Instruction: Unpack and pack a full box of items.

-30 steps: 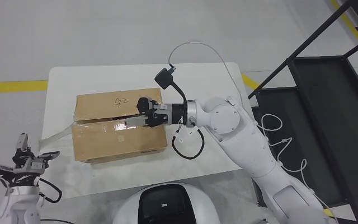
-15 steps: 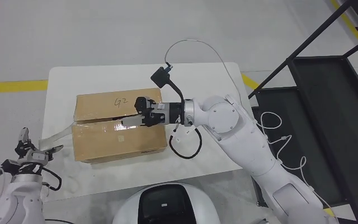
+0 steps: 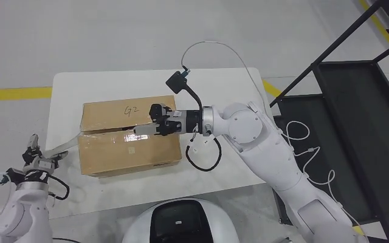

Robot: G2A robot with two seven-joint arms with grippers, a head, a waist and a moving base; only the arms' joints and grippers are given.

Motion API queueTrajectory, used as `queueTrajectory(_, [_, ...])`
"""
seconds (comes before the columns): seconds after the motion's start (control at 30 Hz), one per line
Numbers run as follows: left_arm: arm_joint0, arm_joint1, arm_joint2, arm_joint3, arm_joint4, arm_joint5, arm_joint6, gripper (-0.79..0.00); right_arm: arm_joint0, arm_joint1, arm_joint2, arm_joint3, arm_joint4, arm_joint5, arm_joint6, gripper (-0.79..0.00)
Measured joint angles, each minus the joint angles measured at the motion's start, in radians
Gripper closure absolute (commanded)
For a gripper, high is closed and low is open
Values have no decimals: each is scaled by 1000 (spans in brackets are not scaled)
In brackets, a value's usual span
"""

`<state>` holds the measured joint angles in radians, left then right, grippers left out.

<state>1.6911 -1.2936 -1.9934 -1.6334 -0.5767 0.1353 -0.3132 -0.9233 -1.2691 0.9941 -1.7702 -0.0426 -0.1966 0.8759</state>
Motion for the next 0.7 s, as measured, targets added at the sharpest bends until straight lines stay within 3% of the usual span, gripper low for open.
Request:
queueTrajectory(0.07, [5,1,-12,3,3,-7,5,-342,6,-1,-5,6,4,0,0,-785])
queueTrajectory(0.3, [23,4,-53,-1,12,-60,20,-360,26,-5,-21,29,14,-9,1,-785])
queueTrajectory(0.6, [5,9,-72,28,27,-78,28,-332,31,-6,-29,37,18,-17,-3,-785])
queueTrajectory(0.7, [-8,11,-86,46,17,-75,30,-268,27,-4,-27,32,16,-17,-4,-785])
